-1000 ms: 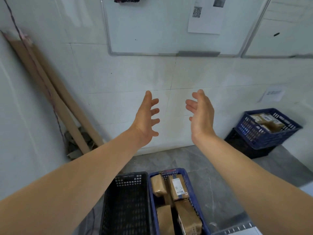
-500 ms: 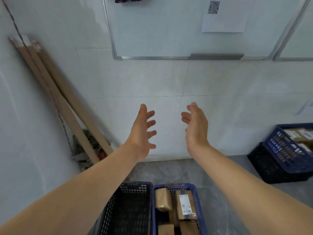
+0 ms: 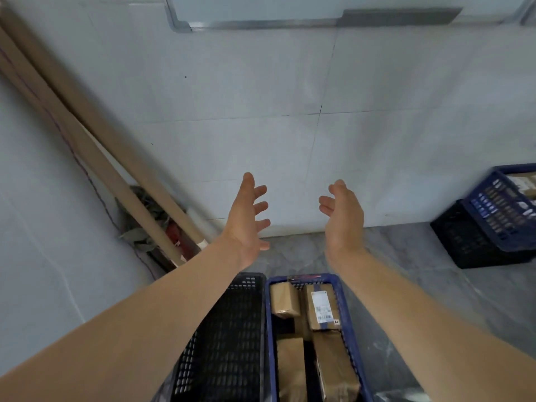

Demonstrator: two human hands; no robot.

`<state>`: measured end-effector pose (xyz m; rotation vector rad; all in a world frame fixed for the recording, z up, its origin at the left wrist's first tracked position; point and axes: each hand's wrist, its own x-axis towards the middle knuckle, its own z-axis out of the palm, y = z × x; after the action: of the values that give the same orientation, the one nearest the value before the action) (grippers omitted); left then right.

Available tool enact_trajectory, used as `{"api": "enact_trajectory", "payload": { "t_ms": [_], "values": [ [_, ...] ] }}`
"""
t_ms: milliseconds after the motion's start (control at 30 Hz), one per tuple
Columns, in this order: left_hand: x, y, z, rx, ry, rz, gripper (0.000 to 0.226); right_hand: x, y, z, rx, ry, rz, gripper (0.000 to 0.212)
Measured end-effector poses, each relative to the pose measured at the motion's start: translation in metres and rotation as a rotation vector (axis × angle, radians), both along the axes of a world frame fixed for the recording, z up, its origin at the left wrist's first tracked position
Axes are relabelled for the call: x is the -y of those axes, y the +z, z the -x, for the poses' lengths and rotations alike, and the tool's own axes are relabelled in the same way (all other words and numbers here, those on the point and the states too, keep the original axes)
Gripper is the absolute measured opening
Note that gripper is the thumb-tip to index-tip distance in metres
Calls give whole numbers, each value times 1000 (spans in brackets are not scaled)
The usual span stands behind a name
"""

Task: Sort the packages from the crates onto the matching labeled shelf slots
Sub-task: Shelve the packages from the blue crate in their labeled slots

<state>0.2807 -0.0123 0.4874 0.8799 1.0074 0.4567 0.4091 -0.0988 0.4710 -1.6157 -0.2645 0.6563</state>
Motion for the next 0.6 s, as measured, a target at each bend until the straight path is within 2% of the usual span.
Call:
{"api": "enact_trajectory", "payload": {
  "t_ms": [200, 233, 333, 567, 600],
  "values": [
    [-12, -50, -14, -36, -45, 51, 72, -2, -55, -11, -91, -47, 57, 25],
    [-13, -62, -16, -46, -54, 60, 72, -2, -66, -11, -102, -46, 72, 30],
    [-16, -97, -22, -86, -78, 87, 71, 2, -110, -17, -85, -58, 133, 63],
    [-20, -185, -36, -180, -90, 128, 74, 21, -222, -31, -316, -148, 240, 55],
    [-20, -198, -39, -191, -95, 132, 74, 23, -234, -32, -324, -151, 259, 48]
  ]
}}
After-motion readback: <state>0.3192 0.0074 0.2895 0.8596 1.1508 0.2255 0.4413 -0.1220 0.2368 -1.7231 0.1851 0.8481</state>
